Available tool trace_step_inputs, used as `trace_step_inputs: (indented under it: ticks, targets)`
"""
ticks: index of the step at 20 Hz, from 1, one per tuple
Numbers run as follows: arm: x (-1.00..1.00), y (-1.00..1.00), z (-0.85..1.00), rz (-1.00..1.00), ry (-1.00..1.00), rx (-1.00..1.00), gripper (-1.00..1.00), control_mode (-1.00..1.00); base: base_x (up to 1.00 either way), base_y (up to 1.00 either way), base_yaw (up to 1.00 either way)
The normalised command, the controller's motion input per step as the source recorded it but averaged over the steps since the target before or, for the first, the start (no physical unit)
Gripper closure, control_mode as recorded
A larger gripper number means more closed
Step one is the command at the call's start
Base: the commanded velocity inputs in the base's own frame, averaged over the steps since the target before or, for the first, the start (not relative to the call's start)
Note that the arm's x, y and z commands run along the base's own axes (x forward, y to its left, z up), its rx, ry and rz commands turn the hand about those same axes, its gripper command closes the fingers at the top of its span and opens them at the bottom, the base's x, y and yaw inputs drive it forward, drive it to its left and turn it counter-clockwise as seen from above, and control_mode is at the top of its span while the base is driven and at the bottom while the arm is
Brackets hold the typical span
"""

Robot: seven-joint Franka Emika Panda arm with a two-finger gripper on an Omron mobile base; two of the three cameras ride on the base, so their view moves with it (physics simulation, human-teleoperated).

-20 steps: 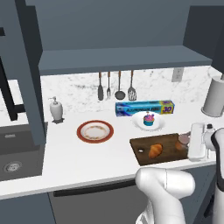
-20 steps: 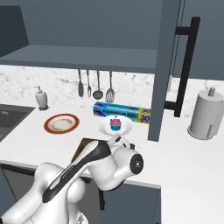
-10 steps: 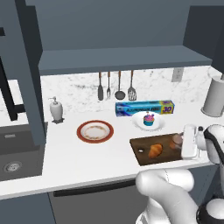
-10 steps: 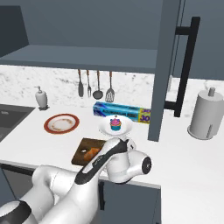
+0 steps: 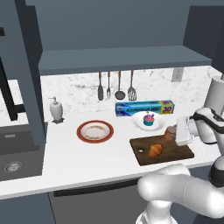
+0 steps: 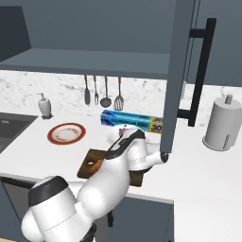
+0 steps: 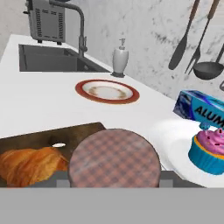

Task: From the different types of pastries on the counter, select a croissant and place it on the cutting board. Then retrieve a jar of jam from the cabinet and place it alongside the croissant on the cutting board.

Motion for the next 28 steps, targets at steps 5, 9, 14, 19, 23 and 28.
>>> trace_step_inputs:
  ticks: [5, 9, 14, 19, 23, 28]
  targets:
    - [0.17, 0.0, -0.36, 0.01, 0.09, 0.0, 1.0, -1.0, 0.0, 0.0, 0.0]
    - [0.0, 0.0, -0.73, 0.02, 0.1, 0.0, 1.0, -1.0, 0.0, 0.0, 0.0]
    - [0.0, 0.0, -0.48, 0.02, 0.03, 0.0, 1.0, -1.0, 0.0, 0.0, 0.0]
    - [0.0, 0.0, -0.37, 0.0, 0.0, 0.0, -1.0, -1.0, 0.0, 0.0, 0.0]
    - [0.0, 0.0, -0.33, 0.0, 0.01, 0.0, -1.0, -1.0, 0.0, 0.0, 0.0]
    - [0.0, 0.0, -0.21, 0.0, 0.05, 0.0, -1.0, -1.0, 0.0, 0.0, 0.0]
